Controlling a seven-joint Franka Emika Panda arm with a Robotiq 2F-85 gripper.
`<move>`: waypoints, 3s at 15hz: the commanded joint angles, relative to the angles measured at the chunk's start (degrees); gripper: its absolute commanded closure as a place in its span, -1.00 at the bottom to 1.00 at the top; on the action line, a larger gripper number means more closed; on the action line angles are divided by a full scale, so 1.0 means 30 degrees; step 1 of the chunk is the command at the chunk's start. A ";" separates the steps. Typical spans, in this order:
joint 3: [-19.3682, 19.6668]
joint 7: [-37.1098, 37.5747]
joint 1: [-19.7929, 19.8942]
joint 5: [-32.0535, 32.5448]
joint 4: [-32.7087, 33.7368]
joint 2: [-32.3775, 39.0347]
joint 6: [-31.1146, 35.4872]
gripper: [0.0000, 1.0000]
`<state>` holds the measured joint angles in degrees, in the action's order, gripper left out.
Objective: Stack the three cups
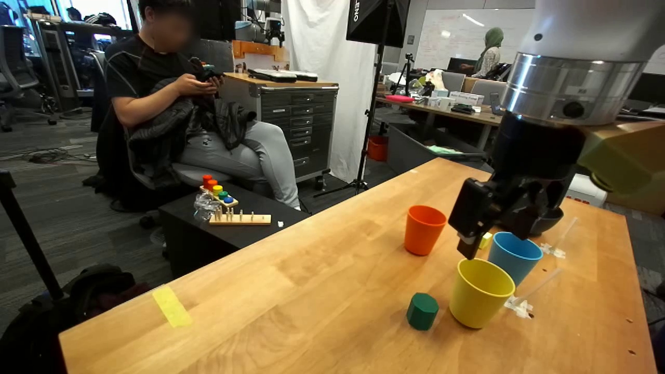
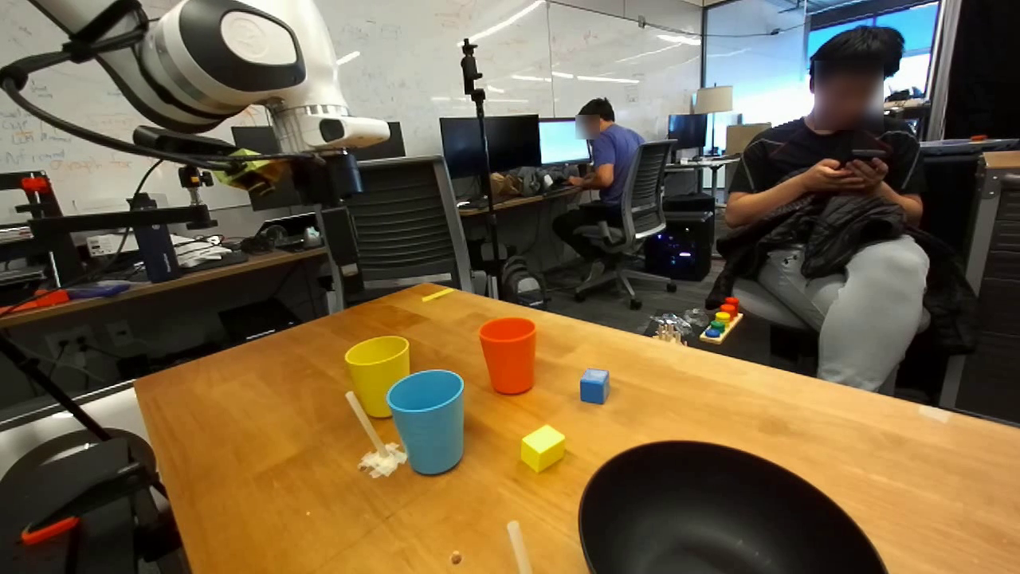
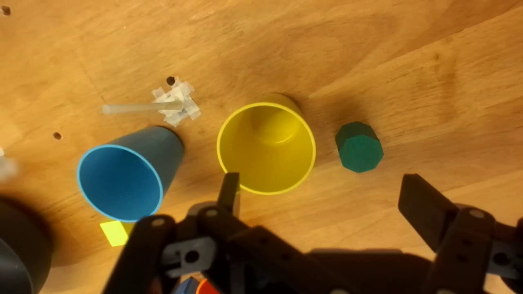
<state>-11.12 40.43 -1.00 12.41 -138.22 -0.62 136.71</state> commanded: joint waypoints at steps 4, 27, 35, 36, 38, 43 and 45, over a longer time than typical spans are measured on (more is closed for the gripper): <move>0.0943 -0.0083 -0.0746 0.0467 0.0311 0.1226 0.0577 -1.00; 0.2484 -0.0769 -0.1731 -0.0356 0.2144 0.4781 0.0868 -0.68; 0.2650 -0.0849 -0.2072 -0.0549 0.2422 0.5186 0.0787 0.72; 0.2658 -0.0853 -0.2098 -0.0597 0.2416 0.5164 0.0788 0.90; 0.2633 -0.0941 -0.2120 -0.0662 0.2347 0.5045 0.0779 1.00; 0.2652 -0.0950 -0.2238 -0.0587 0.2244 0.4657 0.0166 0.94; 0.2645 -0.1025 -0.2178 -0.0726 0.2234 0.4258 -0.0229 0.94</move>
<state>-4.43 39.14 -6.27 11.82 -132.08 14.61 139.22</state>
